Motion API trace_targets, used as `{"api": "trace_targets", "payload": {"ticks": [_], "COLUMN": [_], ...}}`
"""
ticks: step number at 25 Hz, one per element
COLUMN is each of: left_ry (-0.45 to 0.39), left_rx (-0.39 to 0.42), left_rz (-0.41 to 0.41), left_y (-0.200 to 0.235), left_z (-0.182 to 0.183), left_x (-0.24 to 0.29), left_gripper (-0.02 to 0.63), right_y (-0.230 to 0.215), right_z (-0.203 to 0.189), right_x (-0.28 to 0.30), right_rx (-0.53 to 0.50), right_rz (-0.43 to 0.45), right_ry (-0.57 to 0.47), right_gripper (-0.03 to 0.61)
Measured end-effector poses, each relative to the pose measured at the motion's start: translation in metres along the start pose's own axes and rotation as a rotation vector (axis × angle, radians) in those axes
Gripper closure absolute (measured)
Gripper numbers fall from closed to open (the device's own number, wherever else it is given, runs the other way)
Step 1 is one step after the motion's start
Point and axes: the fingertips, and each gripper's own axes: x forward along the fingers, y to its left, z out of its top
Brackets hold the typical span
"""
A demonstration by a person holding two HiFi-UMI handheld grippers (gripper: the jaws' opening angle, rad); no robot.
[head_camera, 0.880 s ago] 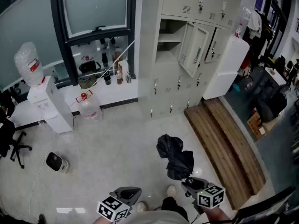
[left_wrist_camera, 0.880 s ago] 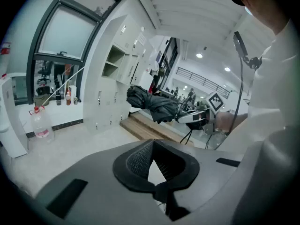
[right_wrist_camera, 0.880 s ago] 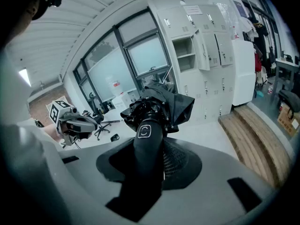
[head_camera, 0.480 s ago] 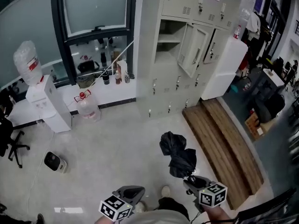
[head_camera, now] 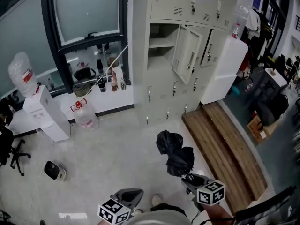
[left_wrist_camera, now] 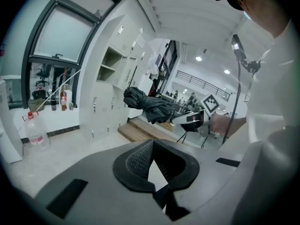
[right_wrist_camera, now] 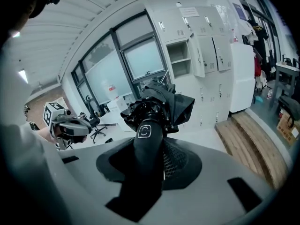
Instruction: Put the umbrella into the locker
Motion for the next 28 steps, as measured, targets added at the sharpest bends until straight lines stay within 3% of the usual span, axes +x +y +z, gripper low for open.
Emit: {"api": "trace_targets", "payload": {"ticks": [7,15,22,28], "left_ry": [-0.024,-0.035,-0.047,-0.036], "left_rx": [0.026,0.011,0.017,0.069], "left_rz": [0.019,-0.005,-0.012,-0.083], "left_y": [0.01,0.025,0.098,0.17], "left_z": [0.061,0.098,0.131,0.186], "left_x": [0.057,0.105,0.119,0.131], "left_gripper": [0.603,0.603,0.603,0.603], "right_y": [-0.07,-0.133,-0.158,-0.167], "right_z": [0.064,0.112,0.172,0.256], "right_x": [0.01,0.038,0.096,0.15], "right_rx": [-0.061,-0.074,-0.084,-0.083], "right_rz": [0.003,-0.026,-0.051,-0.1], "right_ry": [-0.025,-0.046,-0.07,-0.095], "right_gripper": [0.433,0.433,0.433,0.433]}}
